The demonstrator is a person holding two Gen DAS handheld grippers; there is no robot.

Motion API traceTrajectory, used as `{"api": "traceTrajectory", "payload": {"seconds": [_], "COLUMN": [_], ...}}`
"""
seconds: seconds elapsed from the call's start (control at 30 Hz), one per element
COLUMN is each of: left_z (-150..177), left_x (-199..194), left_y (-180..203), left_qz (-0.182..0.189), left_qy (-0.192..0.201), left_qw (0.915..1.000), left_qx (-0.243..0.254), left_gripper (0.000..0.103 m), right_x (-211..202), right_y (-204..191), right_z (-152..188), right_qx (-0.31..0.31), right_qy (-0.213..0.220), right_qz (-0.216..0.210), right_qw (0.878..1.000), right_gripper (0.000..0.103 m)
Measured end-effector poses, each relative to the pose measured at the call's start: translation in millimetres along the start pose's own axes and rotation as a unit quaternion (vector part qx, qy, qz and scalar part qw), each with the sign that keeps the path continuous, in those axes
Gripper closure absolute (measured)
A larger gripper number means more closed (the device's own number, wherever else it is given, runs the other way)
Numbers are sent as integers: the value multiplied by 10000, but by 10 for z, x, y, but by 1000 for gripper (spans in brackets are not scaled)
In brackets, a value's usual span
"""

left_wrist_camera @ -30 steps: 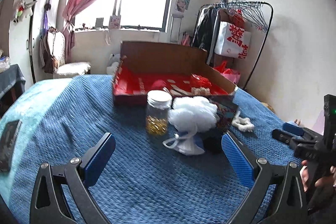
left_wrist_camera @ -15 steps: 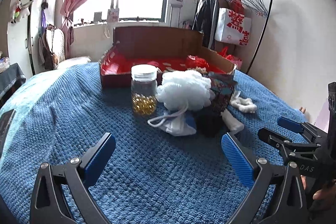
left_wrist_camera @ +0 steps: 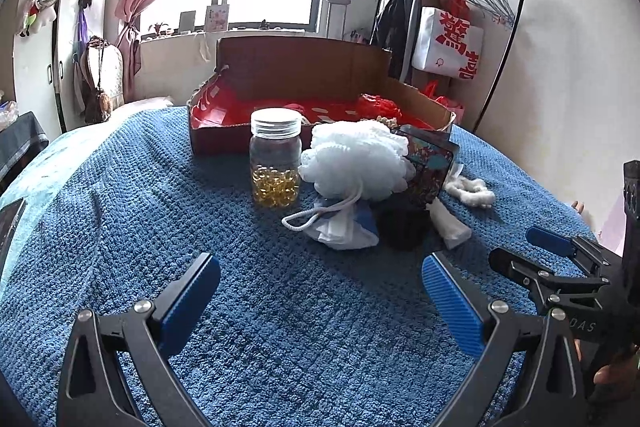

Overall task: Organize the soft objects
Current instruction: 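Grasp the white bath sponge with the left tool while the right tool grasps the star hair tie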

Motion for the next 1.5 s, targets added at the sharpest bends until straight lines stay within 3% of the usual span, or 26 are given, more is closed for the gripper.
{"api": "traceTrajectory", "payload": {"seconds": [0.17,0.47,0.7,1.1,1.17,1.23,1.37,1.47,1.5], "left_z": [-73,-395,-615,-702,-701,-689,-680,-689,-693], "left_x": [2,103,373,840,895,942,968,945,927], "left_y": [23,258,459,581,583,568,533,518,517], "left_qz": [29,440,605,341,237,139,34,68,88], "left_qy": [-8,-78,-339,-782,-828,-901,-919,-923,-899], "left_qw": [10000,9982,9955,9925,9917,9906,9897,9899,9903], "left_qx": [50,411,650,877,952,1017,1094,1076,1060], "left_gripper": [0,1,12,21,31,42,62,70,73], "right_x": [29,234,467,873,927,953,894,843,816], "right_y": [85,416,628,670,652,638,637,637,639], "right_z": [-41,-274,-492,-557,-544,-519,-525,-541,-546], "right_qx": [79,93,-116,-643,-696,-716,-690,-679,-672], "right_qy": [-91,-510,-799,-1243,-1296,-1341,-1208,-1098,-1054], "right_qz": [-57,49,-59,-299,-372,-451,-577,-583,-586], "right_qw": [9999,9986,9967,9897,9884,9873,9886,9899,9904], "right_gripper": [15,15,15,16,25,48,53,59,70]}}
Point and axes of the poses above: each gripper's, at about its wrist camera, not at the fingertips, and x roughly the way its jaws point, y to its right, z to its underside, the point moved 4 cm from there along x, roughly the way its jaws point, and after that the axes turned 7 degrees about -x, right-handed, at the moved point
